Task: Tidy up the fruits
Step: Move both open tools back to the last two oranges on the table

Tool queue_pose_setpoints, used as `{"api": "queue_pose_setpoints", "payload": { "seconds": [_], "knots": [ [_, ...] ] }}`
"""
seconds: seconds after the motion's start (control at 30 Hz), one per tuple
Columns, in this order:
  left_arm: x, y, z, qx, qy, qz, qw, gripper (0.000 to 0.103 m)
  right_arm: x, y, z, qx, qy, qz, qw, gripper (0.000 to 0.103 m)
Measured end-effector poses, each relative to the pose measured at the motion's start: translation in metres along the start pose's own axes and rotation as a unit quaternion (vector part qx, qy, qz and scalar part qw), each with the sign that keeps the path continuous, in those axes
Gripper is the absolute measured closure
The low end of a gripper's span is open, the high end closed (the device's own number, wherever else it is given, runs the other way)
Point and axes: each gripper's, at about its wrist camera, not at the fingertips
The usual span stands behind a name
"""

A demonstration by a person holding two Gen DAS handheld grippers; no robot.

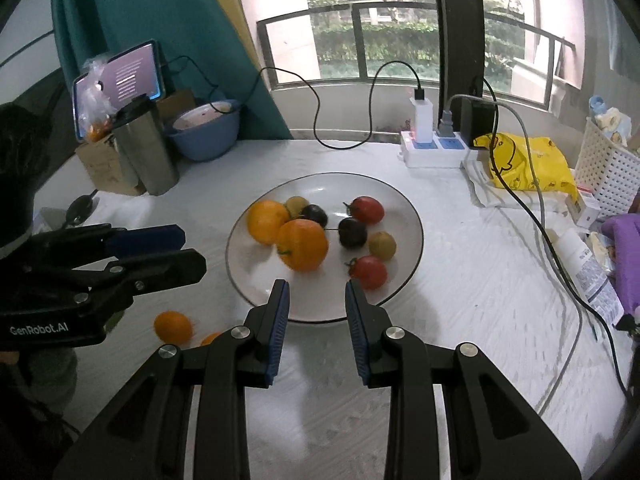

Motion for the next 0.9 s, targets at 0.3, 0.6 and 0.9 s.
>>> {"api": "queue_pose_setpoints", "payload": {
  "seconds": [0.3,0.6,0.9],
  "knots": [
    [-0.007,0.016,0.025,0.006,0.003,-0.005,1.0,0.056,-0.023,0.011,0.01,0.0,0.012,0.002,1.0,0.072],
    [-0.009,0.015,0.05,-0.001,-0.002,-0.022,0.9997,0.056,-0.039,0.011,0.022,-0.011,0.018,0.001,1.0,0.072],
    [-0.021,0.012,0.069,-0.011,0.004,-0.027,0.9996,0.056,-0.051,0.003,0.033,-0.024,0.019,-0.002,1.0,0.072]
  ]
}}
Point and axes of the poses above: each gripper's, at about its wrist camera, not at the fingertips, and y roughly against the way its jaws point, x to its right, z to its underside, and after that the axes turned 4 degrees about -x, right-handed
